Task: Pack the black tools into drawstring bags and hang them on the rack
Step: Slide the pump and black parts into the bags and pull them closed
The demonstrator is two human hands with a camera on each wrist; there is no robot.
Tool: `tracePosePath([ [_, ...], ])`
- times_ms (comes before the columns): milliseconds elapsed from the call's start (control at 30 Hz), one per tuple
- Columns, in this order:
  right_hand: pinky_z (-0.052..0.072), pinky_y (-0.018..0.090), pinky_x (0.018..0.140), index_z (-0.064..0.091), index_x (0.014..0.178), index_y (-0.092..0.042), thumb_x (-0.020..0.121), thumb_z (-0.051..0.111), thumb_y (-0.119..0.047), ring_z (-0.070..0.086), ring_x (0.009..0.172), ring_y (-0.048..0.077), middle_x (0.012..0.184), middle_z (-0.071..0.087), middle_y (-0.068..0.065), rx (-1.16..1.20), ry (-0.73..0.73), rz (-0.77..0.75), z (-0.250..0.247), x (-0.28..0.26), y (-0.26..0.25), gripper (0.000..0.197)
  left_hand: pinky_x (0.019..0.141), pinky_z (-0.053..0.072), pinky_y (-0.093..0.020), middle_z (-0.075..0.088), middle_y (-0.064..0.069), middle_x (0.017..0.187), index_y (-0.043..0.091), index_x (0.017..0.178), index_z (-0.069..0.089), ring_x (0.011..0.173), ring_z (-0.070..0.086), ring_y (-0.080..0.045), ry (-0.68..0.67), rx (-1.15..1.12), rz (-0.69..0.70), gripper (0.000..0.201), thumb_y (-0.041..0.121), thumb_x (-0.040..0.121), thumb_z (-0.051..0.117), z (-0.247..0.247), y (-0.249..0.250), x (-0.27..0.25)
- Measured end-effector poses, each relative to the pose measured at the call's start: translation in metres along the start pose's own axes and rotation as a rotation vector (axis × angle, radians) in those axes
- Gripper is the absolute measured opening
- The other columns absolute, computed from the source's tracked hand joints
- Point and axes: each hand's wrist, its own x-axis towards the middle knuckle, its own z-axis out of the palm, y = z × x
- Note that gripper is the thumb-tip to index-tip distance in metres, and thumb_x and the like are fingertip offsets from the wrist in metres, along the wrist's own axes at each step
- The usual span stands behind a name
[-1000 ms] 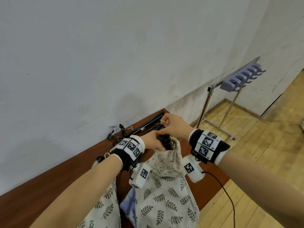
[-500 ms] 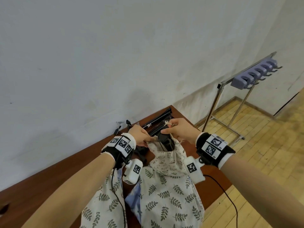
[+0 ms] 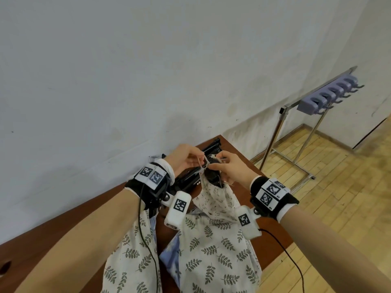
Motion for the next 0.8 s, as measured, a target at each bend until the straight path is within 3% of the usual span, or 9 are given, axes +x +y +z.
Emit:
tracePosePath([
  [167, 0.039, 0.025, 0.045, 0.048, 0.092, -0.010, 0.088, 0.070, -0.022, 0.040, 0.044, 0.015, 0.064, 0.049, 0.006, 0.016, -0.030, 0.065, -0.014, 0.002, -0.005, 0.025, 0.055, 0.049, -0.024, 0.049, -0.010, 0.070, 0.003, 0.063, 0.052, 0.052, 0.048, -0.015, 0.029, -0.034, 0.052, 0.022, -0.007, 0.082, 0.046, -0.001, 0.024, -0.011],
  [233, 0.049, 0.033, 0.057, 0.053, 0.100, -0.007, 0.088, 0.070, -0.025, 0.044, 0.051, 0.018, 0.071, 0.052, 0.010, -0.040, -0.041, 0.081, -0.015, 0.002, -0.007, 0.027, 0.056, 0.039, -0.025, 0.046, -0.010, 0.069, 0.004, 0.056, 0.053, 0.047, 0.041, -0.014, 0.007, -0.047, 0.056, 0.028, -0.007, 0.081, 0.045, 0.005, 0.026, -0.015],
  [300, 0.050, 0.036, 0.063, 0.056, 0.100, -0.007, 0.088, 0.070, -0.026, 0.045, 0.050, 0.016, 0.072, 0.052, 0.010, -0.052, -0.027, 0.082, -0.015, 0.001, -0.008, 0.027, 0.056, 0.030, -0.027, 0.046, -0.011, 0.068, 0.003, 0.055, 0.053, 0.044, 0.036, -0.013, -0.001, -0.020, 0.064, 0.028, -0.007, 0.080, 0.045, 0.008, 0.032, -0.015],
  [433, 0.049, 0.027, 0.054, 0.057, 0.102, -0.006, 0.087, 0.071, -0.029, 0.049, 0.043, 0.008, 0.068, 0.052, 0.004, -0.072, -0.009, 0.099, -0.018, -0.004, -0.009, 0.031, 0.055, 0.030, -0.027, 0.048, -0.010, 0.071, 0.003, 0.067, 0.051, 0.042, 0.033, -0.011, -0.060, 0.001, 0.055, 0.015, -0.005, 0.079, 0.048, 0.008, 0.036, -0.018],
  [500, 0.048, 0.027, 0.055, 0.060, 0.108, 0.000, 0.083, 0.074, -0.034, 0.052, 0.054, 0.013, 0.074, 0.051, 0.006, -0.183, 0.047, 0.103, -0.019, -0.005, -0.013, 0.043, 0.058, 0.035, -0.026, 0.048, -0.008, 0.074, 0.003, 0.070, 0.052, 0.046, 0.032, -0.010, -0.094, -0.055, 0.036, 0.015, -0.004, 0.082, 0.049, 0.006, 0.034, -0.018],
  [567, 0.048, 0.025, 0.051, 0.063, 0.103, 0.004, 0.082, 0.075, -0.033, 0.050, 0.050, 0.014, 0.067, 0.049, 0.006, -0.256, 0.100, 0.106, -0.024, -0.008, -0.026, 0.044, 0.063, 0.044, -0.023, 0.052, -0.007, 0.078, 0.002, 0.076, 0.055, 0.054, 0.042, -0.011, -0.113, -0.096, 0.036, 0.014, -0.003, 0.088, 0.048, 0.005, 0.035, -0.017],
  [667, 0.042, 0.018, 0.044, 0.058, 0.117, 0.002, 0.090, 0.066, -0.016, 0.047, 0.044, 0.007, 0.066, 0.052, 0.003, 0.067, 0.101, 0.075, -0.034, -0.015, -0.056, 0.033, 0.076, 0.053, -0.025, 0.061, -0.009, 0.086, 0.001, 0.087, 0.059, 0.080, 0.060, -0.019, -0.130, -0.097, 0.073, 0.009, -0.002, 0.089, 0.050, -0.001, 0.041, -0.016],
  [733, 0.052, 0.021, 0.052, 0.050, 0.124, -0.002, 0.093, 0.060, -0.005, 0.058, 0.058, 0.011, 0.083, 0.060, 0.010, 0.406, 0.033, 0.071, -0.039, -0.024, -0.083, 0.033, 0.079, 0.050, -0.026, 0.061, -0.008, 0.088, 0.001, 0.090, 0.062, 0.085, 0.060, -0.018, -0.155, 0.020, 0.120, 0.010, 0.000, 0.088, 0.052, -0.001, 0.046, -0.019],
  [800, 0.057, 0.026, 0.063, 0.049, 0.125, -0.003, 0.094, 0.054, -0.003, 0.063, 0.073, 0.020, 0.098, 0.061, 0.018, 0.571, -0.087, 0.098, -0.041, -0.032, -0.105, 0.031, 0.078, 0.044, -0.025, 0.064, -0.003, 0.088, 0.004, 0.091, 0.066, 0.085, 0.058, -0.013, -0.119, 0.191, 0.180, 0.011, 0.003, 0.088, 0.055, 0.001, 0.051, -0.021],
])
